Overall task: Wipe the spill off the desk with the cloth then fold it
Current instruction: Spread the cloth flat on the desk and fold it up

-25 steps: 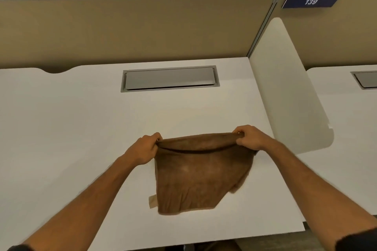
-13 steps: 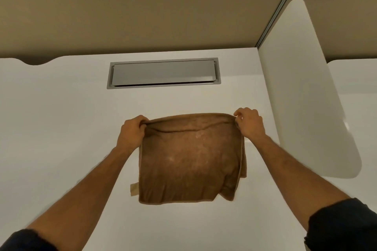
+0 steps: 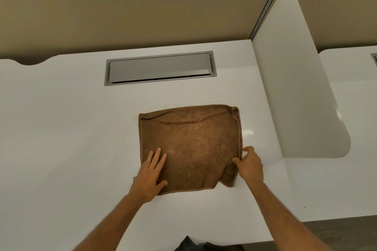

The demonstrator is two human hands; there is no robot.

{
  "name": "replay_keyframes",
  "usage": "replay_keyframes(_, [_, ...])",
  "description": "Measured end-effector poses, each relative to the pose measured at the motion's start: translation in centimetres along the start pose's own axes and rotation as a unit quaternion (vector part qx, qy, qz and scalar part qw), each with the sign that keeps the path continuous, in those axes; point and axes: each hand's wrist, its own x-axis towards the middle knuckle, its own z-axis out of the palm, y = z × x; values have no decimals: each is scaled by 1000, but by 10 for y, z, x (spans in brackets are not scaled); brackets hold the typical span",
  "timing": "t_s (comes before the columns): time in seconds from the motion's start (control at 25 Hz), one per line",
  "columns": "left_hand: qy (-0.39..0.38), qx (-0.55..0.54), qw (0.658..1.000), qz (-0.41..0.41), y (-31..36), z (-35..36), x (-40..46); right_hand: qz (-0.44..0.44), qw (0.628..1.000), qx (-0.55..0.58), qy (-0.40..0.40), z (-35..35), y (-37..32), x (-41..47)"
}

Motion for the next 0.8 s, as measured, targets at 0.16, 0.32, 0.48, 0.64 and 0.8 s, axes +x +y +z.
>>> replay_keyframes(0.16, [15, -16, 1000, -4, 12, -18, 5, 39, 996, 74, -1, -4, -13, 1])
replay_keyframes(0.32, [56, -286, 956, -40, 44, -59, 17, 0, 988, 156, -18, 6, -48, -19])
replay_keyframes(0.48, [31, -468, 882, -55, 83, -95, 59, -151, 979, 129, -48, 35, -92, -53])
replay_keyframes(0.64, [-12, -460, 886, -56, 110, -113, 109, -199, 969, 80, -121, 66, -111, -81])
replay_keyframes(0.8, [-8, -160, 987, -6, 101, -120, 133, -196, 971, 83, -110, 78, -111, -95])
